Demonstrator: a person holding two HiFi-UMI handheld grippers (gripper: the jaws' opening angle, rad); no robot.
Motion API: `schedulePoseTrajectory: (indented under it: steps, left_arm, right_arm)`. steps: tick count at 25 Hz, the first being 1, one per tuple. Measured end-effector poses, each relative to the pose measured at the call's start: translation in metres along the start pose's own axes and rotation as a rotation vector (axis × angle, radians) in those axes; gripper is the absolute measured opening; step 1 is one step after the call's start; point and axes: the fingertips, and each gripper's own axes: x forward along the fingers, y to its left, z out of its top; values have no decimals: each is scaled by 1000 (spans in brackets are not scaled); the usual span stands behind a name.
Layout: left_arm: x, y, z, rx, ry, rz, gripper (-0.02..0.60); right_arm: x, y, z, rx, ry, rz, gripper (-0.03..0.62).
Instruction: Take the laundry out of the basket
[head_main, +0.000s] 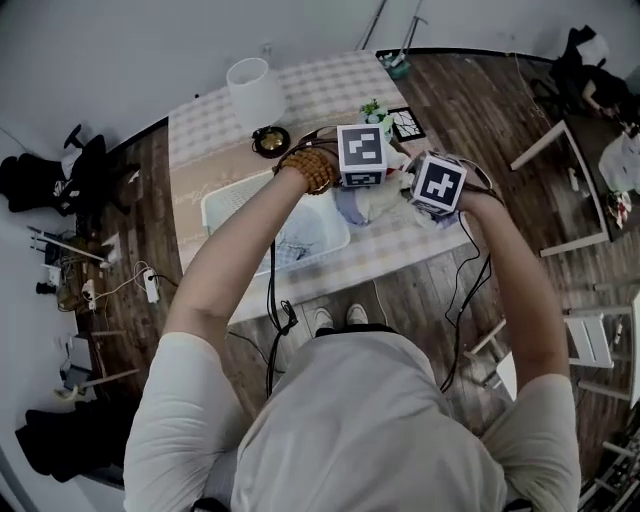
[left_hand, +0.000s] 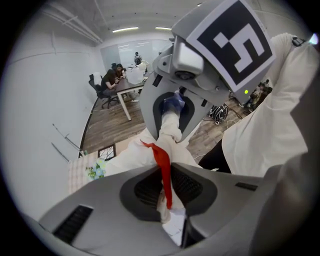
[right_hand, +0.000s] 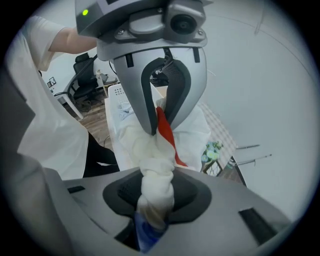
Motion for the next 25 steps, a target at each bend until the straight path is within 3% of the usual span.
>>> schedulePoseTrajectory:
  steps: [5,9,18,23,25]
  left_arm:
    - [33,-2,68,99,-23,-55,60]
    - [47,-5,90,133,-16,-85,60]
    - [81,-1,67,121,47,-85,60]
    - [122,-11,45,82,60,-151,60]
    - [139,-2,39,98,63,-119,60]
  right_arm:
    - [-19,1,-74,117,28,-40,143]
    - [-23,5,-107,177,57,-48,143]
    - [21,7,-104,174,9,-1,143]
    - [64,18,-112,171,17,72,143]
    - [84,25,-110,162,-12,117,143]
